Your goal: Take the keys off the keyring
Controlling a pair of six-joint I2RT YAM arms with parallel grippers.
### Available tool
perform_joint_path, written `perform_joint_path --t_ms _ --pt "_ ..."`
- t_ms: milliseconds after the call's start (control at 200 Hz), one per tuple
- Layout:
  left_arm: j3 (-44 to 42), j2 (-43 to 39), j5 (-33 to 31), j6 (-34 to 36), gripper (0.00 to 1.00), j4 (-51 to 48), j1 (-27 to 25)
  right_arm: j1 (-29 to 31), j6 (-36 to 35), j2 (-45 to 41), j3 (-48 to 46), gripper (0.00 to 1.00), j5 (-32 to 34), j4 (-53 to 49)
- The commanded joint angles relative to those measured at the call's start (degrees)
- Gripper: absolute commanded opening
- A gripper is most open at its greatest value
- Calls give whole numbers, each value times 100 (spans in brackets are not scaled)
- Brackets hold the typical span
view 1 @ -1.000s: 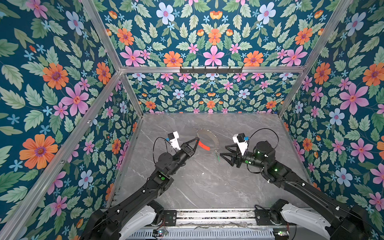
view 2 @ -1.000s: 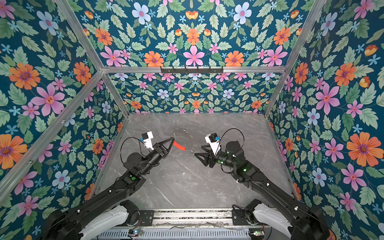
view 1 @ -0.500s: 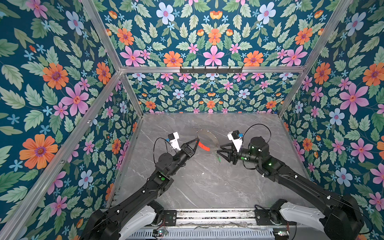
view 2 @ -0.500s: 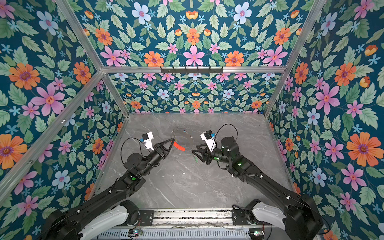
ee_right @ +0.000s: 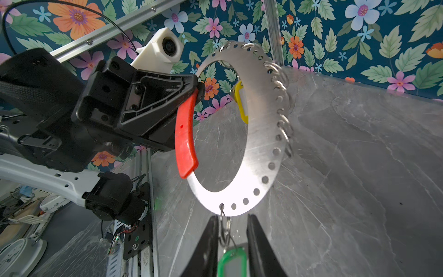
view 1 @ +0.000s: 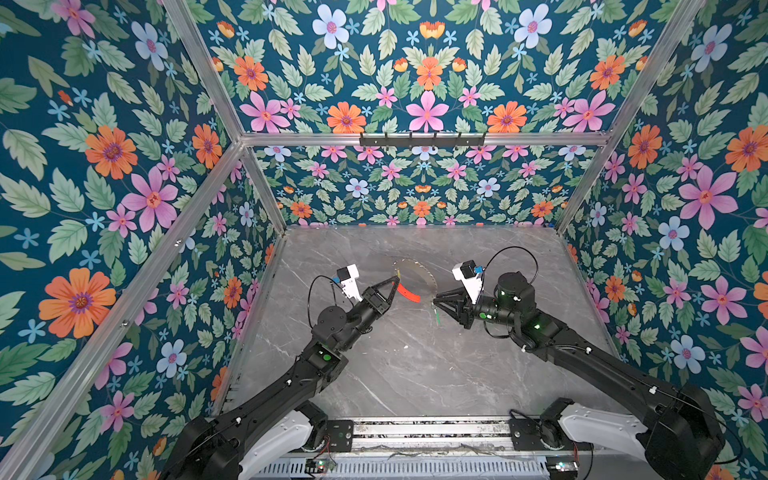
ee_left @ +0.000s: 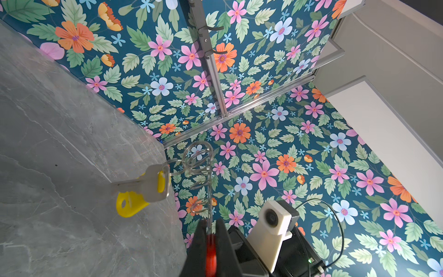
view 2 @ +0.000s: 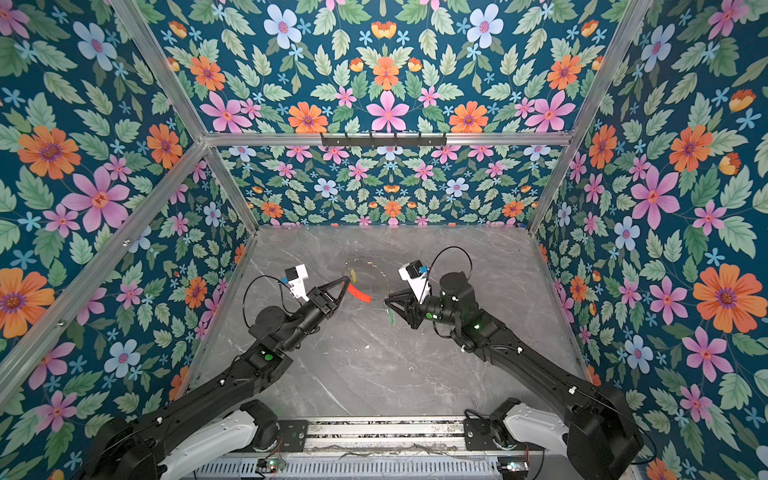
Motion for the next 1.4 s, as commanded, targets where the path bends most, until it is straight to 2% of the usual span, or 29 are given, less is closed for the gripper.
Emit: perform_joint_path --t_ms 0,230,475,760,845,1185,1280,1395 --pt "-20 -12 -21 7 0 290 -10 13 33 4 1 24 -78 187" --pt "-29 -28 -40 15 0 292 -5 35 39 30 -2 17 -103 188" --pt "-56 -48 -58 15 0 310 -8 63 59 75 -26 15 -95 195" --pt "-82 -73 -112 33 0 258 -6 62 50 50 -20 0 -90 163" --pt "-99 -83 -141 37 0 226 -8 56 34 40 5 0 -95 109" --pt "-242 1 -199 50 0 22 -3 303 -118 60 634 0 557 -1216" --pt "-256 32 -181 37 16 -95 -2 336 -165 61 733 0 697 -1479" --pt "-298 -1 -221 48 22 -232 7 336 -204 48 814 0 792 -1687"
